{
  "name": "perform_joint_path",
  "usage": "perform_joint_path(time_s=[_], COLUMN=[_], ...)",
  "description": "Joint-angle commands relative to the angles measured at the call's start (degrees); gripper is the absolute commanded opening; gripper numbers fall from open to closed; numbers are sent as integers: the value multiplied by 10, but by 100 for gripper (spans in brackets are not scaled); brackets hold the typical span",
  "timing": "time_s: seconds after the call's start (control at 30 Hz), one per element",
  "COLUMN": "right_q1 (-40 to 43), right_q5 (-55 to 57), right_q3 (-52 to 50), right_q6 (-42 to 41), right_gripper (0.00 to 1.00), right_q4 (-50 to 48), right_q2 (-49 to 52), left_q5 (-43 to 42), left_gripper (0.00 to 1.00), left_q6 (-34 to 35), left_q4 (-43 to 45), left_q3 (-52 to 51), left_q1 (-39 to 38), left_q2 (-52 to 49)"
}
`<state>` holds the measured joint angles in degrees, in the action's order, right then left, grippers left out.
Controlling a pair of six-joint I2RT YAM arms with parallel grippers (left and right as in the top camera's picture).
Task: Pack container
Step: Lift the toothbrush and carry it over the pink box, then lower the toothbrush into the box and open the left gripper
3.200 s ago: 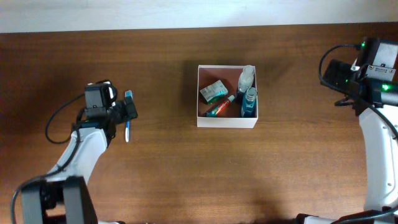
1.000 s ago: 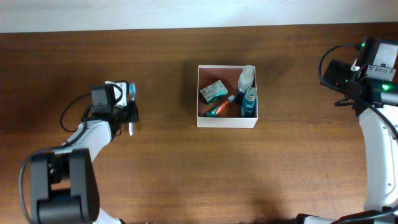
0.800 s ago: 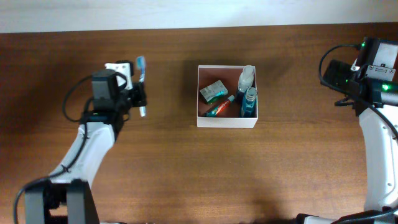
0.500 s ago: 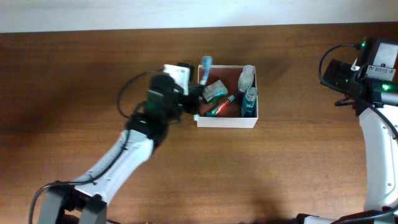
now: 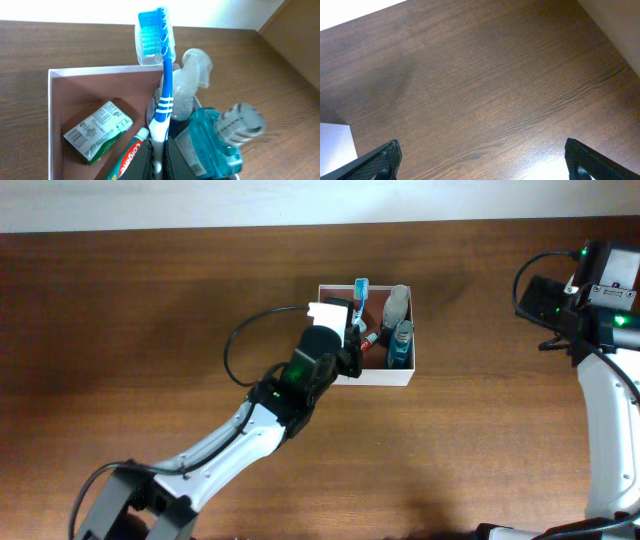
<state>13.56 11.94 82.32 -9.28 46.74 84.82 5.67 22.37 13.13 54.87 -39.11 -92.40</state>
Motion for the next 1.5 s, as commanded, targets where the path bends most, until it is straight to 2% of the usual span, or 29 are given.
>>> perform_joint_path(time_s=[0.0,0.27,0.37,0.53,1.47], right_q1=[0,0,0,0,0], right_q5=[3,3,3,3,3], right_q3=[5,5,5,5,5], right_q6=[-7,-7,-7,-7,-7], right_gripper=[99,99,99,99,99], right_q4=[0,0,0,0,0], right_q2=[2,2,2,2,2], left_q5=[12,33,34,34,47], left_gripper=[1,1,1,1,1], left_q6=[7,-3,-42,-66,-75], left_q4=[17,40,40,71,108], left_q3=[6,6,6,6,6], left_q1=[-1,-1,-1,-1,33], left_q2=[-24,-25,-35,-64,-111])
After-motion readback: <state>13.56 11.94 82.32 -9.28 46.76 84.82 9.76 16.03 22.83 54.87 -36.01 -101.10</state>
